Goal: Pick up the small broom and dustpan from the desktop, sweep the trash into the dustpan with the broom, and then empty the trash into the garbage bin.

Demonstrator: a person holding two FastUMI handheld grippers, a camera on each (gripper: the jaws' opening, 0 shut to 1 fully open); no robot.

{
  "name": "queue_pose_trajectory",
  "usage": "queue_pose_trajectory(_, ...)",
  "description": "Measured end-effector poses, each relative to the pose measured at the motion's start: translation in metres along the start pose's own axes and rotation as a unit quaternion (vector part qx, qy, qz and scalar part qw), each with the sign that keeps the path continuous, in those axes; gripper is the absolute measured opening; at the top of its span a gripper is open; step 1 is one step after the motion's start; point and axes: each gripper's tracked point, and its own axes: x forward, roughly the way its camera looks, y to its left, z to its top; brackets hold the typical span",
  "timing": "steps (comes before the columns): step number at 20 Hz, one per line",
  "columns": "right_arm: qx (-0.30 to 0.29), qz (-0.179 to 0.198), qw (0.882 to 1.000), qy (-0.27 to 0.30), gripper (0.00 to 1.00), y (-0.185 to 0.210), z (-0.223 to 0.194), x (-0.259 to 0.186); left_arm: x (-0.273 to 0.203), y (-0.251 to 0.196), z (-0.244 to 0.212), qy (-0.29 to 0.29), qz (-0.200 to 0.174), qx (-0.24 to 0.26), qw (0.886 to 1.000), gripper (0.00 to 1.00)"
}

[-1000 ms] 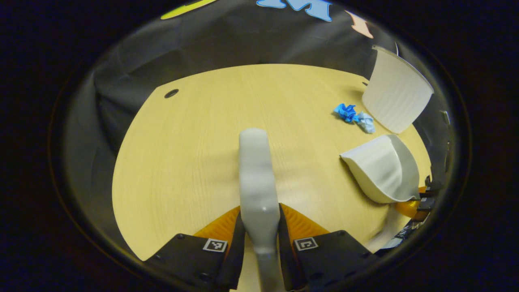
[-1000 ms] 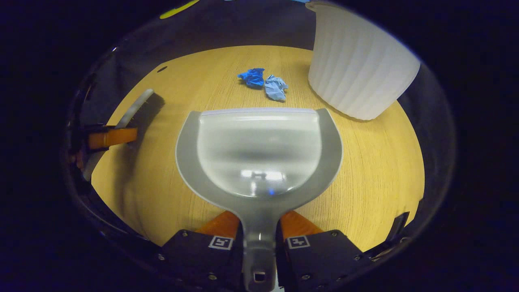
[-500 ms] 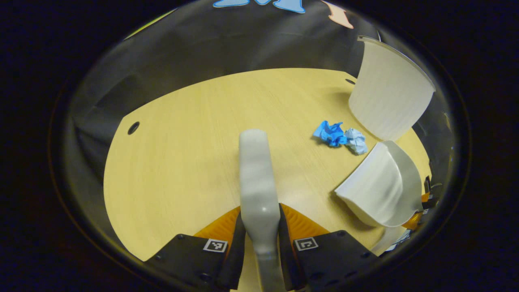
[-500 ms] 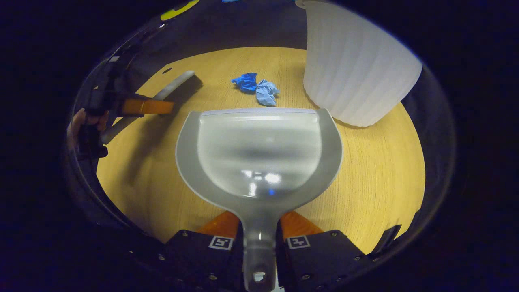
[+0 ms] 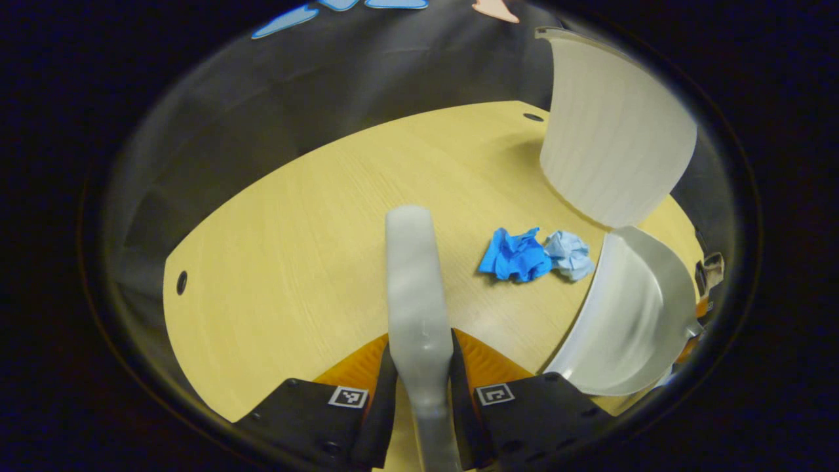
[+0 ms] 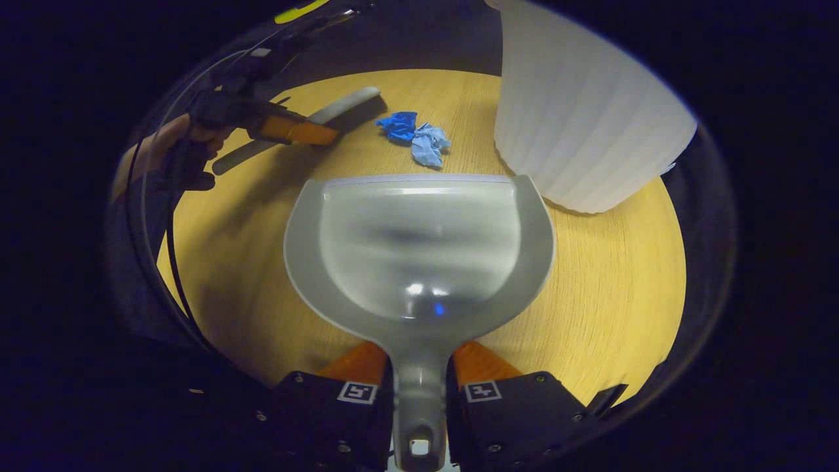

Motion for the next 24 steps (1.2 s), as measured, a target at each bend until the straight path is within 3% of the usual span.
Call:
queue_pose_trajectory(5, -0.011, 0.003, 1.0, -0.001, 0.34, -0.003, -0.002, -0.001, 0.012, -0.028, 0.019, -0.008, -0.05, 0.052, 0.997, 0.48)
queue_pose_trajectory(12, -0.025, 0.003, 1.0, -0.011, 0.34, 0.015, 0.012, -0.004, 0.007, -0.054, 0.045, -0.024, -0.132, 0.125, 0.983, 0.48)
queue_pose_trajectory(20, -0.019, 0.0, 1.0, -0.02, 0.34, 0.033, 0.015, -0.028, -0.034, -0.061, 0.073, -0.039, -0.219, 0.165, 0.961, 0.46)
queue_pose_trajectory(24, -0.02, -0.005, 1.0, -0.022, 0.34, 0.029, 0.02, -0.03, -0.053, -0.074, 0.06, -0.03, -0.243, 0.166, 0.955, 0.46)
